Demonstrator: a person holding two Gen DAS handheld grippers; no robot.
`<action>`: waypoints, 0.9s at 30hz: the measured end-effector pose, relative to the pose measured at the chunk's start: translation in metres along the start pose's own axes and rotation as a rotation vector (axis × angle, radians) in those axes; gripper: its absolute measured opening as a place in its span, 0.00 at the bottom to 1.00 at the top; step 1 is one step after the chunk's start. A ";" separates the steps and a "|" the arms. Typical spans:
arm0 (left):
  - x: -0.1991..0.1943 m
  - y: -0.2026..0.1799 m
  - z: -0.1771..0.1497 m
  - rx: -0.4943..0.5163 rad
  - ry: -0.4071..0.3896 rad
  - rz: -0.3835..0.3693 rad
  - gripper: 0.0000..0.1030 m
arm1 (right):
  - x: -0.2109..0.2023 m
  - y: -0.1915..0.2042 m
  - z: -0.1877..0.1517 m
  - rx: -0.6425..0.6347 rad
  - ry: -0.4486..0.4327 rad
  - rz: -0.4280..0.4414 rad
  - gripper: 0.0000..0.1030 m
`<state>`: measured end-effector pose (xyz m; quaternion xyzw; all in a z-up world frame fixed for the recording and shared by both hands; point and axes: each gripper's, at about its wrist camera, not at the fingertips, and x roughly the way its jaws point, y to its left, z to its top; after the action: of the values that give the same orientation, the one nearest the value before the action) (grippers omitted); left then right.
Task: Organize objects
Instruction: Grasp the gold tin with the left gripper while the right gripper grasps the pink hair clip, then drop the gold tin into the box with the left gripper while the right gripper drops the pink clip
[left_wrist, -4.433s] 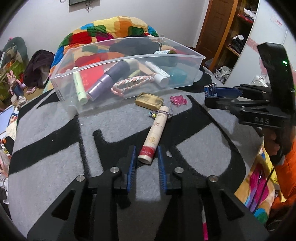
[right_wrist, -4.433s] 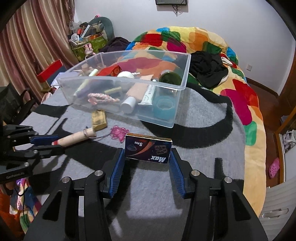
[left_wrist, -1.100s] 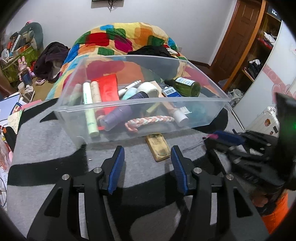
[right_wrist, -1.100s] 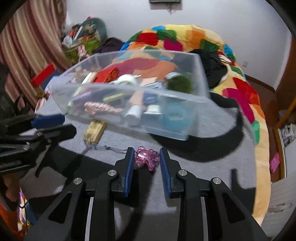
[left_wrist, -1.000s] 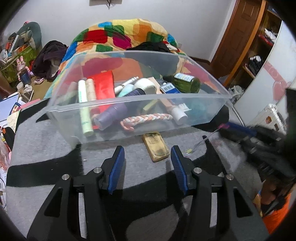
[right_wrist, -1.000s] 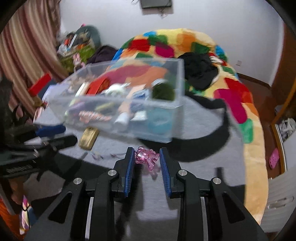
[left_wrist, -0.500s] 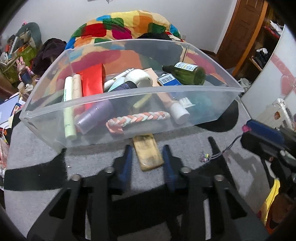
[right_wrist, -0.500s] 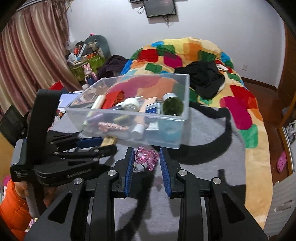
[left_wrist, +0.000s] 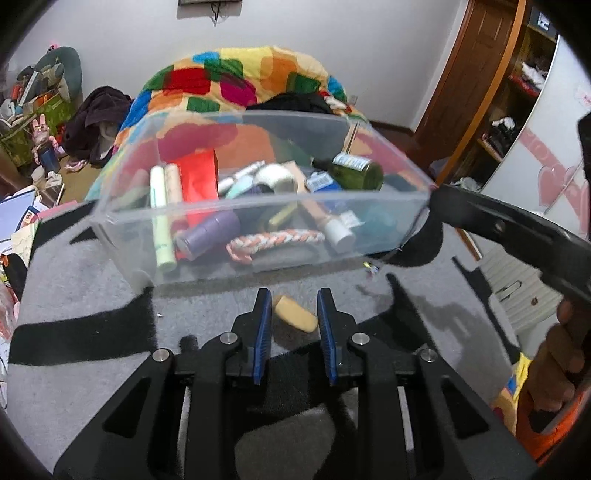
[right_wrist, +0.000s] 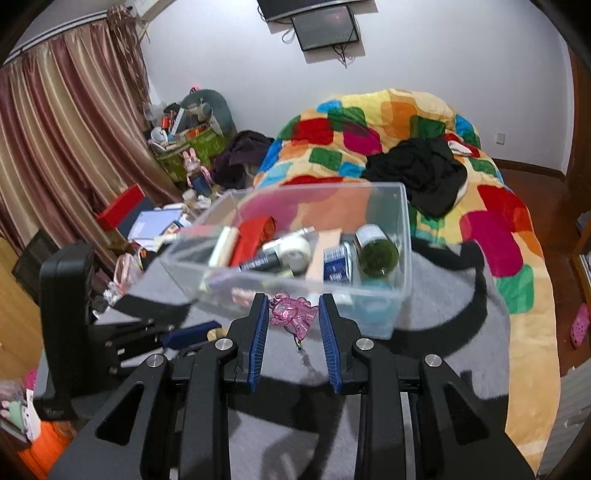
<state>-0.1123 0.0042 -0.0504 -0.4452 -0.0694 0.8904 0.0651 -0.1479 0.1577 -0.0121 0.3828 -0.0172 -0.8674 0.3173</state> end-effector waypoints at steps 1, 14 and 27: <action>-0.004 0.000 0.001 0.001 -0.009 -0.003 0.15 | -0.001 0.001 0.004 0.001 -0.006 0.003 0.25; -0.051 0.010 0.025 -0.006 -0.144 -0.028 0.09 | -0.014 0.015 0.054 -0.015 -0.111 -0.011 0.25; -0.059 0.033 0.065 -0.070 -0.234 0.007 0.09 | 0.031 0.005 0.066 0.003 -0.034 -0.060 0.25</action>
<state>-0.1309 -0.0432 0.0283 -0.3405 -0.1060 0.9335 0.0377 -0.2057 0.1223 0.0151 0.3689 -0.0124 -0.8829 0.2904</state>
